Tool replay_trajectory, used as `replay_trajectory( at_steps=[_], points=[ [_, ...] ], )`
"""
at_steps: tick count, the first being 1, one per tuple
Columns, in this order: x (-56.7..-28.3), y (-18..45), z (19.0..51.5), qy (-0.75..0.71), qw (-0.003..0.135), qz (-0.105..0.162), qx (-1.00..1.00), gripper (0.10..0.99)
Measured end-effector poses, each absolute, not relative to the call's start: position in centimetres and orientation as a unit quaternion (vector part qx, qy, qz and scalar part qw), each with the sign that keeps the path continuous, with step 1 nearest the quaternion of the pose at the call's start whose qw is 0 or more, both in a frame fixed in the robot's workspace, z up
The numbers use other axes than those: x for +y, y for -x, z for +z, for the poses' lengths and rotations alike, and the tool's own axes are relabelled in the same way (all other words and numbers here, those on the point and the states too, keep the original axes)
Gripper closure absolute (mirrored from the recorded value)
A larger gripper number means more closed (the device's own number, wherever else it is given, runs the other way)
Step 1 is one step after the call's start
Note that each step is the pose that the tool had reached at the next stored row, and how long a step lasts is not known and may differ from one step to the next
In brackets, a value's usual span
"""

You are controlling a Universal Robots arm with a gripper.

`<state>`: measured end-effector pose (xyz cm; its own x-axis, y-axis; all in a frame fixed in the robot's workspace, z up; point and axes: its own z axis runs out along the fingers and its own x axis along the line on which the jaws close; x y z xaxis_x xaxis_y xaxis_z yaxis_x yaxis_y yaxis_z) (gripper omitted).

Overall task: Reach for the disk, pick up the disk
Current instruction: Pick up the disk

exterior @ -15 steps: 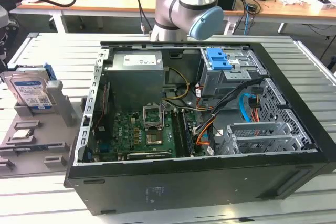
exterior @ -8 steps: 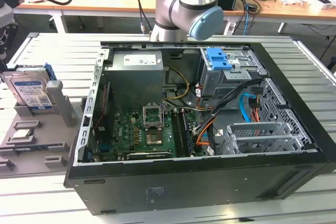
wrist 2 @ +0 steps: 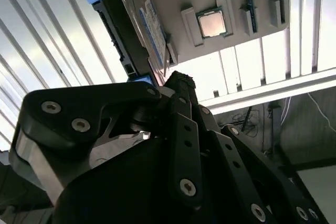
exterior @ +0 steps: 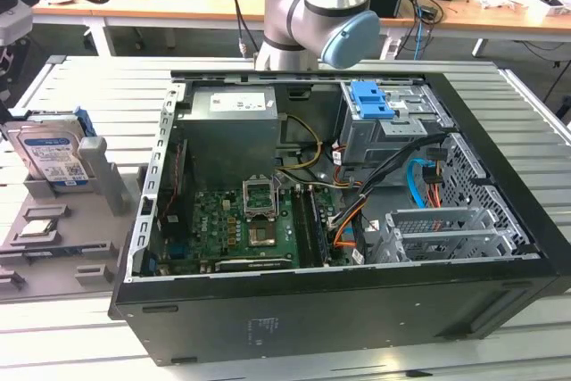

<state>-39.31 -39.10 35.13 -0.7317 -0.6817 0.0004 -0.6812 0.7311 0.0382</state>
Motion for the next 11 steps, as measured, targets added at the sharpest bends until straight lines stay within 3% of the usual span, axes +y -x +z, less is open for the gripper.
replay_trajectory(
  at_steps=[11],
  points=[
    [-39.1, 39.31, 35.13, -0.461, 0.009, -0.017, -0.887, 0.98]
  ],
)
